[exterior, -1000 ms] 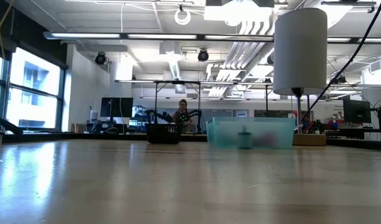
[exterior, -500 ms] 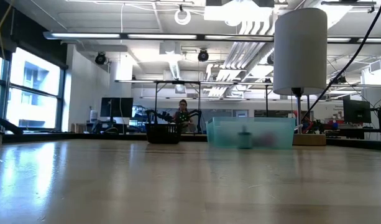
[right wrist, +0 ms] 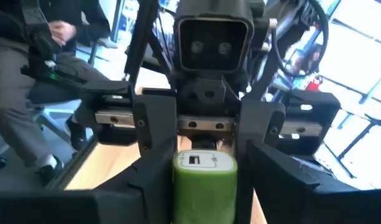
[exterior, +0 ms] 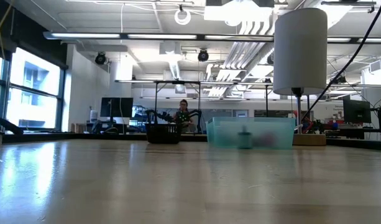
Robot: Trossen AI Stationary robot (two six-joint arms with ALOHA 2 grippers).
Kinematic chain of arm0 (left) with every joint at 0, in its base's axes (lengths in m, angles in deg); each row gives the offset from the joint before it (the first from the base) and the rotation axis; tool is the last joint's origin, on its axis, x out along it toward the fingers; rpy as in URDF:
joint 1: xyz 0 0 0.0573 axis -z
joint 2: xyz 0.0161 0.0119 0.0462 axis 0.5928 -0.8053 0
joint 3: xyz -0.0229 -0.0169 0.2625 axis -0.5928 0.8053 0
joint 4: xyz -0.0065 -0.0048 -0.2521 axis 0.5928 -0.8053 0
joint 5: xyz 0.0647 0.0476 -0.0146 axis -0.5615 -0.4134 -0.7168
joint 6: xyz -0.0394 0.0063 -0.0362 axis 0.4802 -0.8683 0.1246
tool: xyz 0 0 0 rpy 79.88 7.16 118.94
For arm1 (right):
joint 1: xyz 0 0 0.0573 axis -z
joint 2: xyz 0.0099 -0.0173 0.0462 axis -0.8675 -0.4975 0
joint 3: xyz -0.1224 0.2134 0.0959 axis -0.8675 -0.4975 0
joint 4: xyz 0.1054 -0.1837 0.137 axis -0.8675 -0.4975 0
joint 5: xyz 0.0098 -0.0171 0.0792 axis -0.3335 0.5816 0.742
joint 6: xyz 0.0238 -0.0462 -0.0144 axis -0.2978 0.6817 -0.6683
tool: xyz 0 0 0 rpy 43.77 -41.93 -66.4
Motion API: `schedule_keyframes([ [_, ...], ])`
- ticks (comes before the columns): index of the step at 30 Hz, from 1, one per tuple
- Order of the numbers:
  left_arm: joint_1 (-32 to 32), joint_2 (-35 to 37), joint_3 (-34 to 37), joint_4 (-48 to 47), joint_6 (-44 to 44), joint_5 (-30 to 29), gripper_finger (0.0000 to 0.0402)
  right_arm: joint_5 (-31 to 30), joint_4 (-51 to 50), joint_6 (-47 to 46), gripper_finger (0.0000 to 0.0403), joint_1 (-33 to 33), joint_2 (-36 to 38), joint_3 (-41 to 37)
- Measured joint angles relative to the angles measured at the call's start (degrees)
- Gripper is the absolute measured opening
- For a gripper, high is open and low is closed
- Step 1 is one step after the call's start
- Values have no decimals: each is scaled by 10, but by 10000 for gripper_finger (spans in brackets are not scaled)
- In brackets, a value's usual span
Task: Pick & Place Office items
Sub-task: Put the green charger adapter into the blue bin
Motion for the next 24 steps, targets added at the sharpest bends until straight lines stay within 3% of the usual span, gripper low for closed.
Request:
schedule_keyframes([
  [5,0,0,0,35,-8,7,130,19,19,21,173,0,0,0],
  [11,0,0,0,51,-27,10,130,34,27,33,120,1,0,0],
  [24,0,0,0,55,-29,10,152,24,27,38,119,0,-2,-1],
])
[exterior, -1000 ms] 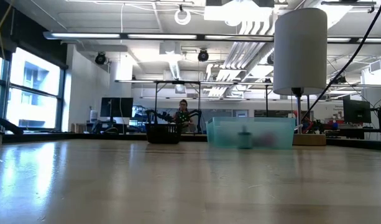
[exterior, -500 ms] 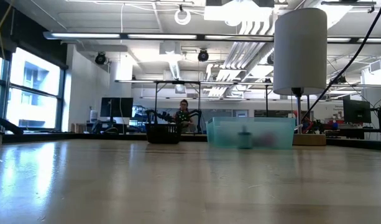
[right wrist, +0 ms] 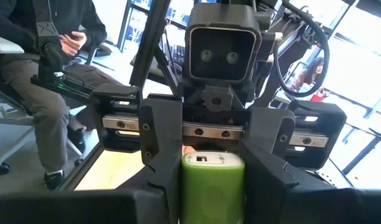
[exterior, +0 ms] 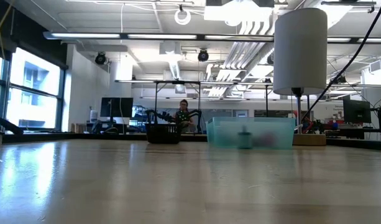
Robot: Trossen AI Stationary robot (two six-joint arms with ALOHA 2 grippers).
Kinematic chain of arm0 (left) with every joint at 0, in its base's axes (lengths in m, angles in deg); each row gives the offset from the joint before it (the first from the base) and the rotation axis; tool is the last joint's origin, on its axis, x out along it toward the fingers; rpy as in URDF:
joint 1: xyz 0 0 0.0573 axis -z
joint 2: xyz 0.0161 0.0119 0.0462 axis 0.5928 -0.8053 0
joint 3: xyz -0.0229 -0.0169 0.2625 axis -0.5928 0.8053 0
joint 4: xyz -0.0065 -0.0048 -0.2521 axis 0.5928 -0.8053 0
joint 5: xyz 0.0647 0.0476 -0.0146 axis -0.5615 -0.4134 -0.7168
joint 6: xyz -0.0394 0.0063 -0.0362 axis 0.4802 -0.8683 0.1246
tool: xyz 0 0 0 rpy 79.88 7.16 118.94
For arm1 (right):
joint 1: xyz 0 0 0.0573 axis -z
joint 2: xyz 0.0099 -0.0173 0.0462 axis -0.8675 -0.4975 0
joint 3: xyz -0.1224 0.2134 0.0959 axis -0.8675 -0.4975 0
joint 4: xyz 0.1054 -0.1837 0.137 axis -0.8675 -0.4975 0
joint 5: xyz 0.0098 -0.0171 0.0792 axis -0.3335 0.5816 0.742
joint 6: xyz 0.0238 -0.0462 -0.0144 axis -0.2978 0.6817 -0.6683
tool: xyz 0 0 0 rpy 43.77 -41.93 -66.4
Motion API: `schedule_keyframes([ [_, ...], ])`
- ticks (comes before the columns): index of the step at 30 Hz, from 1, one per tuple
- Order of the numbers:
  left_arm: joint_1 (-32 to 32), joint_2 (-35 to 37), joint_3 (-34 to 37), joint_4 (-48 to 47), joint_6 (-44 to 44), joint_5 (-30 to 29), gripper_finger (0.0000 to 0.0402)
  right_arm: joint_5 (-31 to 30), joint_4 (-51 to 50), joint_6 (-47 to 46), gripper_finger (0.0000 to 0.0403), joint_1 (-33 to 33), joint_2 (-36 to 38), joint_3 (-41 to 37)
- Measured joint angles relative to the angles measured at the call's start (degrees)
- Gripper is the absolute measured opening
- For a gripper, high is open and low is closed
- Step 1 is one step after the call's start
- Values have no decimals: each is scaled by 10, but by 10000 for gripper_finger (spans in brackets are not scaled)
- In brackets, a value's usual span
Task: Pick & Place Office items
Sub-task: Put the green charger adapter into the blue bin
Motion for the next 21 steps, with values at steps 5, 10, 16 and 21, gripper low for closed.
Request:
schedule_keyframes([
  [5,-1,0,0,-15,14,2,155,-7,-2,-2,119,-5,-1,0],
  [10,8,0,0,-35,-10,-4,156,-7,-3,0,119,-5,-2,-1],
  [16,5,0,-1,-35,-7,-1,175,-9,-2,-6,119,-9,-2,-1],
  [21,5,0,-1,-40,9,0,232,-5,-3,-15,119,-10,-2,-1],
])
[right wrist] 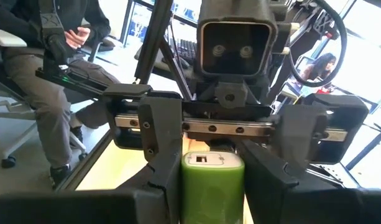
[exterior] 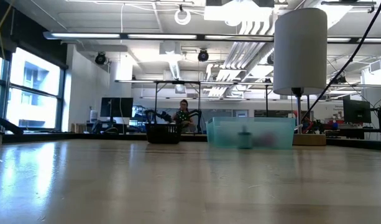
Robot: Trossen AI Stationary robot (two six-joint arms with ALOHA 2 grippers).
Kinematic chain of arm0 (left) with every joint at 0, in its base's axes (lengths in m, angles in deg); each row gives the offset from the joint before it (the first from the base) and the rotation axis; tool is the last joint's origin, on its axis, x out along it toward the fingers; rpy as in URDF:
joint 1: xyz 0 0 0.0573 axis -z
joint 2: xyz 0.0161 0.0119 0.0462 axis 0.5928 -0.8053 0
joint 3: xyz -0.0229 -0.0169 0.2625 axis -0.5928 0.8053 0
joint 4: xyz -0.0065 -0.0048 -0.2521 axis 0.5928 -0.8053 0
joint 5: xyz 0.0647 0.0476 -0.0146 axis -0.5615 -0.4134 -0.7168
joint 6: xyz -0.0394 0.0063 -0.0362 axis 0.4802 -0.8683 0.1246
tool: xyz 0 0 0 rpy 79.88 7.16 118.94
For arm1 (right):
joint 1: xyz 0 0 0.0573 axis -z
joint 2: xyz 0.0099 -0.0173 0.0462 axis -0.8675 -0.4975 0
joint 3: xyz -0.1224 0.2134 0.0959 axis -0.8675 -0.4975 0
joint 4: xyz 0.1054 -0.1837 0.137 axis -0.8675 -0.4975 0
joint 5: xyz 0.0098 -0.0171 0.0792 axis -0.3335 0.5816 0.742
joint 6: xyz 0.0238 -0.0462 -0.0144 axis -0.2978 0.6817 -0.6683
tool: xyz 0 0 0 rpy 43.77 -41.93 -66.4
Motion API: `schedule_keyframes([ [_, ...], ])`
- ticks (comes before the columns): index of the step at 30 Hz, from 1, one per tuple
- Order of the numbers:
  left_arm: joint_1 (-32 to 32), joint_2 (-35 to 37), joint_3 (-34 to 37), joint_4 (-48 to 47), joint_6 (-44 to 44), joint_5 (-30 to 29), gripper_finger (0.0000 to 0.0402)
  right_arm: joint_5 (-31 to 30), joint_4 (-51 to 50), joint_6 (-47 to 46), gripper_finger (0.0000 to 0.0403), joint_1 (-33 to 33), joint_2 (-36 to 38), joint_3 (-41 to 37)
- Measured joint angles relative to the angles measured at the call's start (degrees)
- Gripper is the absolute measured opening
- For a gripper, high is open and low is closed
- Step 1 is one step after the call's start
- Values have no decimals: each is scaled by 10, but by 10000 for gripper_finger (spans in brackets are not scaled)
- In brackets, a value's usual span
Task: Pick & Place Office items
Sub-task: Put the green charger adapter into the blue bin
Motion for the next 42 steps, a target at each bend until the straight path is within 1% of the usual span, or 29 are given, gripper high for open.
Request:
schedule_keyframes([
  [4,2,0,-2,1,4,-11,286,1,0,-1,119,-3,0,0],
  [5,2,0,-2,1,10,-19,296,-11,0,-1,119,-6,0,0],
  [7,4,0,-2,-1,28,-48,309,-66,-2,2,119,-14,0,0],
  [11,8,2,-2,-24,45,-118,316,-216,-40,6,119,-39,6,0],
  [13,13,13,-4,-54,46,-126,316,-290,-74,-1,119,-46,6,-2],
  [15,14,23,-6,-91,63,-125,317,-355,-115,-27,119,-50,11,-2],
  [16,14,26,-6,-114,80,-124,317,-384,-139,-48,119,-50,16,-2],
  [17,13,30,-5,-139,99,-123,317,-396,-164,-76,119,-48,22,-2],
  [18,10,33,-3,-160,116,-121,317,-394,-194,-112,119,-44,28,-1],
  [19,5,37,-3,-180,130,-110,317,-377,-228,-159,119,-40,35,-1],
  [22,-5,61,-3,-253,178,-82,317,-288,-323,-311,119,-11,54,-1],
  [23,-11,68,-4,-279,199,-67,317,-270,-355,-353,119,-1,60,-1],
  [25,-22,76,-3,-334,243,-43,317,-252,-430,-434,119,25,70,-1],
  [27,-35,82,-2,-369,274,-21,317,-228,-493,-504,119,58,74,-1],
  [30,-50,86,-2,-408,298,-9,317,-198,-582,-575,119,113,76,-1],
  [33,-64,86,-2,-448,330,-8,317,-177,-648,-614,119,177,78,0],
  [36,-73,86,-2,-482,349,-5,317,-150,-675,-619,119,240,78,0],
  [42,-79,85,-2,-516,348,-5,317,-90,-661,-526,119,386,78,0],
])
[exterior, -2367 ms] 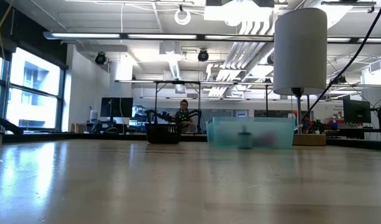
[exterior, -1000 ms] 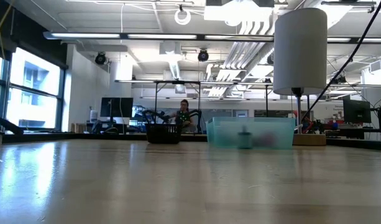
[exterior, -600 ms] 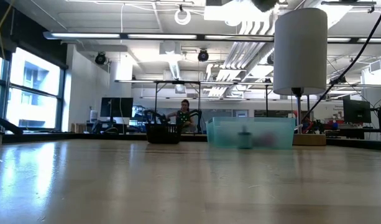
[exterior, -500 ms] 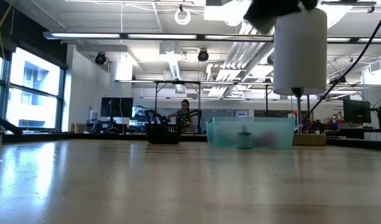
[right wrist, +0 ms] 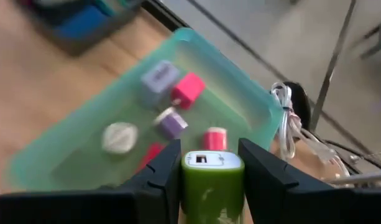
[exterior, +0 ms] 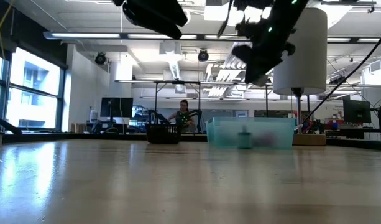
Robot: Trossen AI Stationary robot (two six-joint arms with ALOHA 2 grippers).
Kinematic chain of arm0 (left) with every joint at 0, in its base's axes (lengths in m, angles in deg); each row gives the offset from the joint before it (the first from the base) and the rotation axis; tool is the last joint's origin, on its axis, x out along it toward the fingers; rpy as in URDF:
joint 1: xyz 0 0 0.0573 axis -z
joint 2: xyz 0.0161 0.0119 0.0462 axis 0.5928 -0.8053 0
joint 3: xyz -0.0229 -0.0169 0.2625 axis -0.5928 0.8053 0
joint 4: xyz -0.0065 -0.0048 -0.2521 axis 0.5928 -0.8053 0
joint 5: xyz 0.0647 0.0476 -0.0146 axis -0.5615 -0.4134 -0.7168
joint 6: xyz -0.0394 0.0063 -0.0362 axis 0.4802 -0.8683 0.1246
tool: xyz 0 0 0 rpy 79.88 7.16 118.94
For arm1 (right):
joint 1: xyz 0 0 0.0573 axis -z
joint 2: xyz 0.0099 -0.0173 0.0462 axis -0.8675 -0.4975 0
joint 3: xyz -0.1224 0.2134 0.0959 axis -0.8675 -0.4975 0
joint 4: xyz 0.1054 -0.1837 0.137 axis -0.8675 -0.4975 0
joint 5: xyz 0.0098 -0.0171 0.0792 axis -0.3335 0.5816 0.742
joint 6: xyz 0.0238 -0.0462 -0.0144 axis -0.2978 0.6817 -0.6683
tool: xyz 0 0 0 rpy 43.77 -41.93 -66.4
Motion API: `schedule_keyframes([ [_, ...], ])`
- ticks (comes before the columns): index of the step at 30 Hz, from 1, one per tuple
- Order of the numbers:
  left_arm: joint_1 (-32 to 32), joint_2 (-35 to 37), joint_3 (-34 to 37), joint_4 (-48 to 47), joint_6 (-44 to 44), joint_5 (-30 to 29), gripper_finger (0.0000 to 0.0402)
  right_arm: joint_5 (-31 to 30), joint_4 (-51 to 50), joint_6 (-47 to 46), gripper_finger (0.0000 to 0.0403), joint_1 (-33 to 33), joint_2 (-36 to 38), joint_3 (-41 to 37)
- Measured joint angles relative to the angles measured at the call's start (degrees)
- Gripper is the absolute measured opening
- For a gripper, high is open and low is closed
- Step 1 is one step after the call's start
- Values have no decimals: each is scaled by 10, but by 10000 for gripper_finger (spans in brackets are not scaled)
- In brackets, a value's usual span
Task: Pick & Place Office items
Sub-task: Put the green charger adapter into the blue bin
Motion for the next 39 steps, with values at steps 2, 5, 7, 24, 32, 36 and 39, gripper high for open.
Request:
schedule_keyframes([
  [2,-1,0,0,-4,-1,0,317,37,31,42,119,50,-4,-5],
  [5,-2,0,0,-26,-1,0,317,90,84,102,119,113,-6,-32],
  [7,-2,0,0,-44,0,-1,317,127,139,136,119,152,-6,-52],
  [24,-4,0,1,-80,44,4,317,257,312,266,119,328,-105,-94],
  [32,-4,1,1,-82,48,45,317,238,309,307,119,343,-129,-94],
  [36,-4,1,1,-83,48,45,317,241,313,307,161,345,-129,-93],
  [39,-4,1,1,-92,48,45,317,240,314,307,199,346,-129,-93],
])
